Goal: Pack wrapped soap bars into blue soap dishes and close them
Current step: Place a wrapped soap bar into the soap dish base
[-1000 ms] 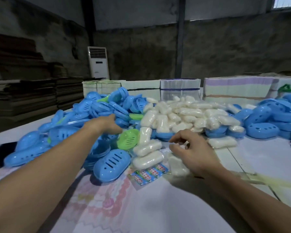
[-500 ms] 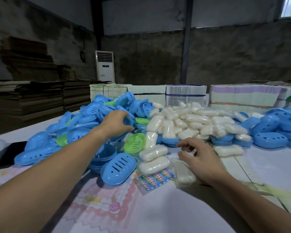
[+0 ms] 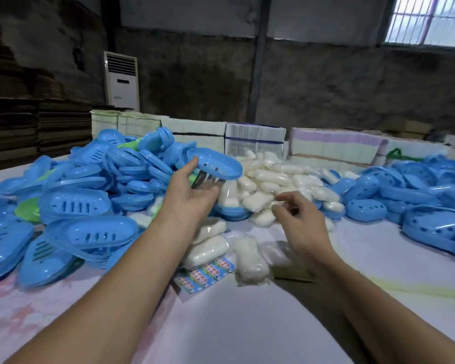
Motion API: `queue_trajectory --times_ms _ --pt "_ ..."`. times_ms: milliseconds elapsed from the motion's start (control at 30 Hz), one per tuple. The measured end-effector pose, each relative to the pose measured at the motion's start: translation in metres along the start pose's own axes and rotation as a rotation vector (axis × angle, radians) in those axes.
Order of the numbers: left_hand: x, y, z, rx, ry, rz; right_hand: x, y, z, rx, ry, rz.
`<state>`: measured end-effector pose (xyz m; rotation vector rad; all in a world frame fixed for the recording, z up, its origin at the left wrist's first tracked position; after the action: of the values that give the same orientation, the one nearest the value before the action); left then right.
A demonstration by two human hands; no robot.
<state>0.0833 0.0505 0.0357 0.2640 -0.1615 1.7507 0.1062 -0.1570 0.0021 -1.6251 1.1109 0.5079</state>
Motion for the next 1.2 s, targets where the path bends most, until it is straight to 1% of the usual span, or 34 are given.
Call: queue_trajectory --times_ms 33,133,200,300,367,433,533,667,767,867,1067,1133,1200 --pt "0.002 0.003 0.0 -0.008 0.0 0.0 0.003 -0.002 -0.005 0.013 0.051 0.009" --pt "-0.01 0.006 -0.009 0.057 -0.034 -0.012 0.012 -0.007 -0.016 0.014 0.265 0.019" --pt "-0.027 0.009 -0.015 0.092 -0.109 -0.06 0.017 -0.008 -0.019 0.002 0.348 0.018" --pt "-0.038 0.014 -0.017 0.112 -0.096 -0.092 0.025 -0.012 -0.023 -0.048 0.57 0.06" --pt "-0.037 0.019 -0.012 0.055 -0.103 -0.105 0.033 -0.014 -0.025 -0.127 0.783 0.118" --pt "-0.038 0.021 -0.009 -0.021 -0.134 -0.152 0.039 -0.014 -0.027 -0.214 0.922 0.167" --pt "-0.043 0.029 -0.005 -0.121 -0.14 -0.227 0.044 -0.014 -0.027 -0.311 0.984 0.19" --pt "-0.053 0.036 -0.002 -0.195 -0.14 -0.275 0.04 -0.021 -0.03 -0.329 1.106 0.157" --pt "-0.059 0.037 -0.005 -0.198 -0.216 -0.319 0.043 -0.023 -0.031 -0.378 1.08 0.151" --pt "-0.066 0.037 -0.007 -0.161 -0.277 -0.336 0.05 -0.021 -0.034 -0.454 0.976 0.214" --pt "-0.072 0.035 -0.01 -0.121 -0.336 -0.277 0.046 -0.026 -0.042 -0.41 0.962 0.167" --pt "-0.073 0.033 -0.012 -0.121 -0.358 -0.267 0.043 -0.025 -0.046 -0.357 0.852 0.15" --pt "-0.076 0.033 -0.015 -0.128 -0.398 -0.268 0.034 -0.025 -0.051 -0.267 0.59 0.145"
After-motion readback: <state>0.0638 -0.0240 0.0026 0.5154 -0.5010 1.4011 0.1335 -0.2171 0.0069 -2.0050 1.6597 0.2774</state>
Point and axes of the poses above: each hand's wrist, its own y-axis away from the middle knuckle, its own z-axis out of the palm, x = y × z, the point moved 4 cm from there along -y, towards the middle knuckle
